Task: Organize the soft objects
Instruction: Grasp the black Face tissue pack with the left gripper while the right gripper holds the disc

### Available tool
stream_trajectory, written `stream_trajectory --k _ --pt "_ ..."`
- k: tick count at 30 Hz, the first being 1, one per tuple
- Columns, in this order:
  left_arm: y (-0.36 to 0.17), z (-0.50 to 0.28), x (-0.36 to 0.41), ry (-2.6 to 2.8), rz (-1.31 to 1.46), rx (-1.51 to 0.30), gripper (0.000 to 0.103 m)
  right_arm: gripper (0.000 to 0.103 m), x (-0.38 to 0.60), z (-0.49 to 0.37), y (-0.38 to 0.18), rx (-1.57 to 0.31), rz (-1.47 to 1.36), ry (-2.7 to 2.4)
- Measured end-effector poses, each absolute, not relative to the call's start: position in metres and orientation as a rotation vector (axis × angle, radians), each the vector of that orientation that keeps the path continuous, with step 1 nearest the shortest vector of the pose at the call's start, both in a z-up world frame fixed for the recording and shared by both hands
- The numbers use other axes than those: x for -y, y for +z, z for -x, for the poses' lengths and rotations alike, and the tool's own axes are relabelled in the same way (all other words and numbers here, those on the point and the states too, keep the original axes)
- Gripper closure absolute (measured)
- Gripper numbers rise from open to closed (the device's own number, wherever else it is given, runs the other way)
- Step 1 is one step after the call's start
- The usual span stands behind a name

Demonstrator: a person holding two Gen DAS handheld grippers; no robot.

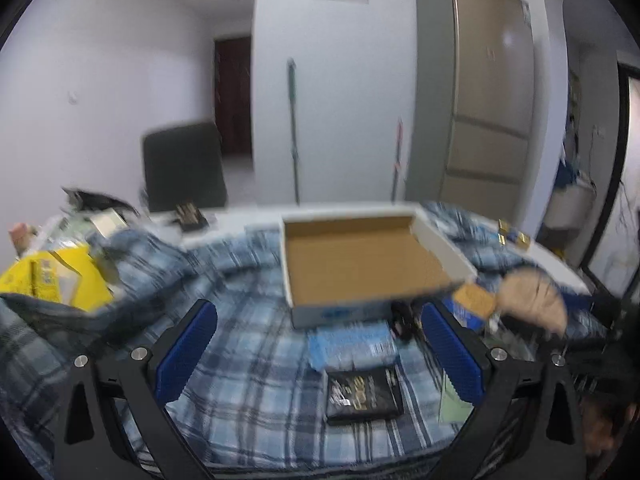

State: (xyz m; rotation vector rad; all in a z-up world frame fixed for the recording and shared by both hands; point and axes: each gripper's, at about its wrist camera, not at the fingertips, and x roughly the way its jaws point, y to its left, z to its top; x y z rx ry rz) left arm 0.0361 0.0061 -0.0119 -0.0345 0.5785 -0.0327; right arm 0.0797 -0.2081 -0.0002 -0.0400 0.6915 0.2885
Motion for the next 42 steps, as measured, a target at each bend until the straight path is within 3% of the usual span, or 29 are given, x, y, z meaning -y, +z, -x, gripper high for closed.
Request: stream_trajectory --k 5,13,23,30,42 --pt "-0.054 -0.065 0.009 -0.101 0.015 -0.785 0.0 0.025 0.22 -0.079 0.0 -0.583 0.059 0.22" --pt "-0.082 -0.085 0.012 -0.131 0.046 -0.945 0.001 0.025 0.221 -0.075 -0.006 -0.555 0.058 0.235" --pt "-0.098 -0.096 0.017 -0.165 0.029 -1.052 0.014 0.024 0.219 -0.074 -0.011 -0.575 0.063 0.268" --pt "-0.1 -0.094 0.026 -0.167 -0.031 -1.039 0.036 0.024 0.218 -0.072 -0.011 -0.574 0.065 0.272" --pt "-0.065 -0.064 0.026 -0.169 -0.051 -0.77 0.036 0.024 0.222 -0.069 -0.008 -0.542 0.043 0.293"
